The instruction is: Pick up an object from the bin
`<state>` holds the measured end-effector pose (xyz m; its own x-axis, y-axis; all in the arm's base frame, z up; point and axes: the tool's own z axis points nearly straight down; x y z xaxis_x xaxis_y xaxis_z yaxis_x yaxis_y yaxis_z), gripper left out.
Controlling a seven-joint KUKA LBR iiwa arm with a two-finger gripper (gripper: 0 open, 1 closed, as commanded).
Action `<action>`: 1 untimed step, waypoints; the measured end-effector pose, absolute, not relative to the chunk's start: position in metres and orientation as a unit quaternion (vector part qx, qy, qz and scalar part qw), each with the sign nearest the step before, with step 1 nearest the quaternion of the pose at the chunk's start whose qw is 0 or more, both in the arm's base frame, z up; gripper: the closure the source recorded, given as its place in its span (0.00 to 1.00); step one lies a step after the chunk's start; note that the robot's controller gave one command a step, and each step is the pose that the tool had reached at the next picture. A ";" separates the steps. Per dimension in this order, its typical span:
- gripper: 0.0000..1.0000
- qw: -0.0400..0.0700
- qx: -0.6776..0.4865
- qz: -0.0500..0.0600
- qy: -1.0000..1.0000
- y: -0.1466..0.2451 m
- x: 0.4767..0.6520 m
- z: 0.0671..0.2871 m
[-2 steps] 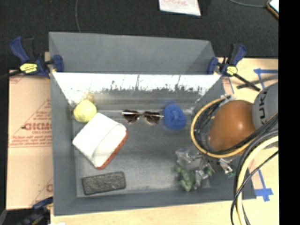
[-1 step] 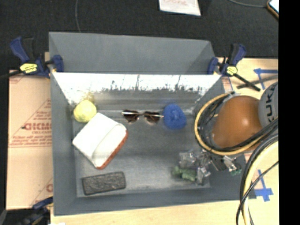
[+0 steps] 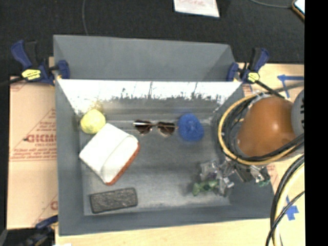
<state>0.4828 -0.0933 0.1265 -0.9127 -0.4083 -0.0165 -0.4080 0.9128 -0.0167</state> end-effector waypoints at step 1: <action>1.00 0.008 -0.209 -0.006 0.978 -0.094 0.482 0.134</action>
Offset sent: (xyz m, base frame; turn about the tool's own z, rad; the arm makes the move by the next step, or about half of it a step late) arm -0.0011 -0.0004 0.0184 0.0001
